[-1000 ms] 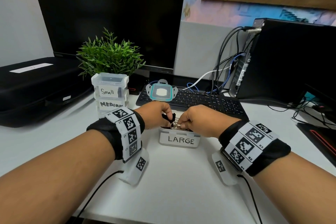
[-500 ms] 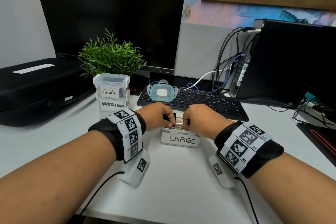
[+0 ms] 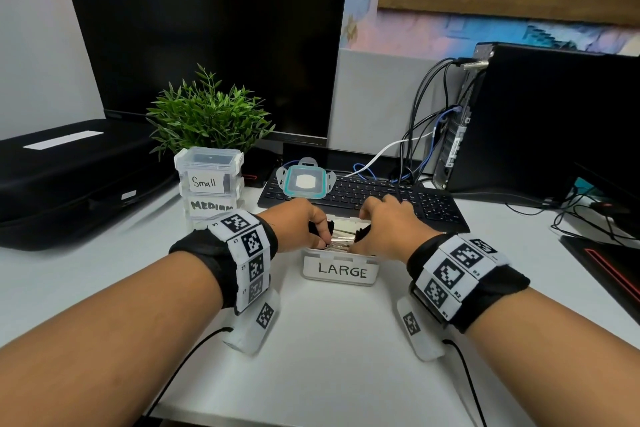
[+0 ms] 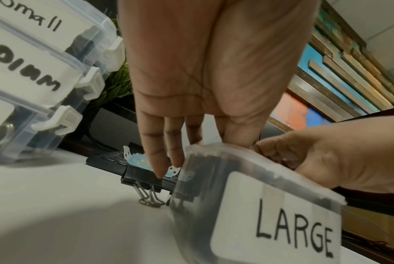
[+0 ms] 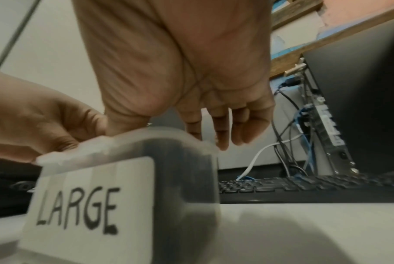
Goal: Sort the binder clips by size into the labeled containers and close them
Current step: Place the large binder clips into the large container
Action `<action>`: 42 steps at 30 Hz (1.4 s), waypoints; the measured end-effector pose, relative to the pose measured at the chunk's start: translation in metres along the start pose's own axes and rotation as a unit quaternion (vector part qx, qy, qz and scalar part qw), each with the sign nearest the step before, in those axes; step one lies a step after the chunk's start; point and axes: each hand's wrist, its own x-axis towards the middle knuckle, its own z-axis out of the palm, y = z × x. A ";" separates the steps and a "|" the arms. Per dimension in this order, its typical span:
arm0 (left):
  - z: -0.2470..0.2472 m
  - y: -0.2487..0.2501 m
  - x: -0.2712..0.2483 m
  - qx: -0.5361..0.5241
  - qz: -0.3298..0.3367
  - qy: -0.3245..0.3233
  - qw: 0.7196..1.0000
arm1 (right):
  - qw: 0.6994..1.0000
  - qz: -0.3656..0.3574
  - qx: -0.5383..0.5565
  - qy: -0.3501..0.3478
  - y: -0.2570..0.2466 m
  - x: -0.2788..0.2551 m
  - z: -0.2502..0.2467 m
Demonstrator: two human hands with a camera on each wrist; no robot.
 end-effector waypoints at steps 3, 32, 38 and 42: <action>0.001 -0.001 0.001 -0.010 0.002 -0.001 1.000 | 0.998 -0.008 0.056 -0.040 0.004 -0.001 -0.003; 0.000 -0.014 0.052 0.325 -0.103 -0.094 0.935 | 0.999 -0.021 0.020 -0.031 0.013 -0.009 -0.006; 0.000 -0.016 0.037 0.344 -0.118 -0.086 0.928 | 0.999 -0.026 0.014 -0.025 0.012 -0.009 -0.005; -0.004 -0.014 0.025 0.365 -0.144 -0.088 0.916 | 0.999 -0.025 0.012 -0.025 0.012 -0.010 -0.005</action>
